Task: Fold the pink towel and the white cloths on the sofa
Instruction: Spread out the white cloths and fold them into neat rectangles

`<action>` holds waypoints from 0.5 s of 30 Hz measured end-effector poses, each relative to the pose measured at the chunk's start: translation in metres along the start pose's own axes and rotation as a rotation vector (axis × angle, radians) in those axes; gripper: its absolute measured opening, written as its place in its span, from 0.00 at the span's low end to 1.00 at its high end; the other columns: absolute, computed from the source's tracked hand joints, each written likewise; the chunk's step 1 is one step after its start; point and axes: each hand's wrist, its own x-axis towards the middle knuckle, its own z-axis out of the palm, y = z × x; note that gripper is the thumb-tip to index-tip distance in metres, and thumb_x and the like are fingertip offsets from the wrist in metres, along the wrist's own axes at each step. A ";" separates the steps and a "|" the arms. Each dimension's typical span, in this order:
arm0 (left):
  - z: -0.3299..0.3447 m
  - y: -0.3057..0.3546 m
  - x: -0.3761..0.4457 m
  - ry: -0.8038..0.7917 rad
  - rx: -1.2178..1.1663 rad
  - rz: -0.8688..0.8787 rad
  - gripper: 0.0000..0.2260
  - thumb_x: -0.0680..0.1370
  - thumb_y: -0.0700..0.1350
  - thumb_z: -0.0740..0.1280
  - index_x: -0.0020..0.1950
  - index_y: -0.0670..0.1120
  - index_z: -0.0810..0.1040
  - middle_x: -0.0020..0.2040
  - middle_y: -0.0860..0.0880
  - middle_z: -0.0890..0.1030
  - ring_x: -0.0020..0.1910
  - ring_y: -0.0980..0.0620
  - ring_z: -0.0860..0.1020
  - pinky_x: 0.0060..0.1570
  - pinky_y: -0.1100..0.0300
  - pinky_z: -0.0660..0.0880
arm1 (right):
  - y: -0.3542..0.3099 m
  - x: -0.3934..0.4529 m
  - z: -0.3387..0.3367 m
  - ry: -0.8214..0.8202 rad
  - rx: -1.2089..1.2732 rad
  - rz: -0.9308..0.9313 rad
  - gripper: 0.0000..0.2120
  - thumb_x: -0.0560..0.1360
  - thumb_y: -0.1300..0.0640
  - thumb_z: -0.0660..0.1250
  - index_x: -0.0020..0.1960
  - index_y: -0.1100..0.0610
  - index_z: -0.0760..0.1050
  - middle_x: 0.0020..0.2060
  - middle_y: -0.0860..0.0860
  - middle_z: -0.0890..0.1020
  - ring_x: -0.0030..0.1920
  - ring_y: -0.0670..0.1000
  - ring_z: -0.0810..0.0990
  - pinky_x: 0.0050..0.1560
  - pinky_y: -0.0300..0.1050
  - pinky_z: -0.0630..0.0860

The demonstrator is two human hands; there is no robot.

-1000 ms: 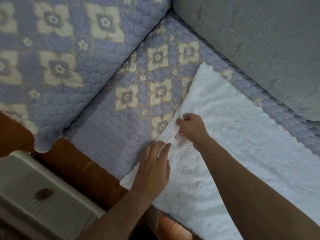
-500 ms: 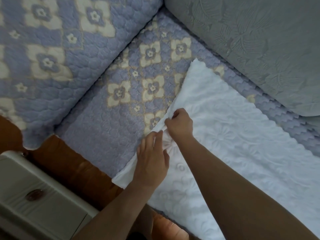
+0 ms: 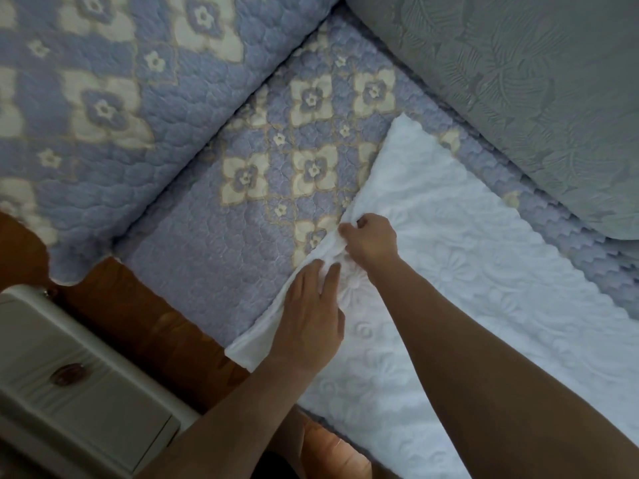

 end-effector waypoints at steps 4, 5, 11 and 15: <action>0.004 -0.008 -0.006 -0.007 0.023 -0.030 0.32 0.79 0.47 0.62 0.81 0.45 0.54 0.81 0.42 0.57 0.81 0.44 0.54 0.78 0.47 0.58 | 0.001 -0.003 -0.012 -0.061 0.136 0.048 0.06 0.69 0.57 0.61 0.36 0.59 0.72 0.34 0.57 0.78 0.37 0.58 0.81 0.47 0.66 0.82; 0.005 -0.012 -0.004 -0.010 0.042 -0.064 0.33 0.79 0.49 0.61 0.82 0.44 0.52 0.82 0.43 0.54 0.81 0.43 0.49 0.79 0.45 0.55 | 0.001 -0.002 -0.014 -0.084 0.161 0.067 0.08 0.70 0.58 0.60 0.38 0.61 0.75 0.37 0.58 0.81 0.39 0.59 0.83 0.47 0.64 0.82; 0.008 -0.028 -0.001 -0.018 0.117 -0.104 0.35 0.81 0.55 0.58 0.82 0.42 0.49 0.83 0.42 0.48 0.82 0.43 0.46 0.79 0.43 0.53 | -0.007 -0.003 -0.023 0.086 -0.239 -0.324 0.14 0.79 0.54 0.62 0.63 0.57 0.71 0.51 0.53 0.80 0.47 0.53 0.78 0.50 0.49 0.75; 0.001 -0.029 0.004 0.008 0.187 -0.120 0.30 0.83 0.58 0.54 0.81 0.42 0.58 0.79 0.41 0.61 0.78 0.41 0.60 0.74 0.44 0.61 | -0.012 0.016 -0.046 0.061 -0.596 -1.054 0.23 0.71 0.63 0.55 0.62 0.57 0.79 0.61 0.56 0.77 0.60 0.60 0.75 0.58 0.54 0.74</action>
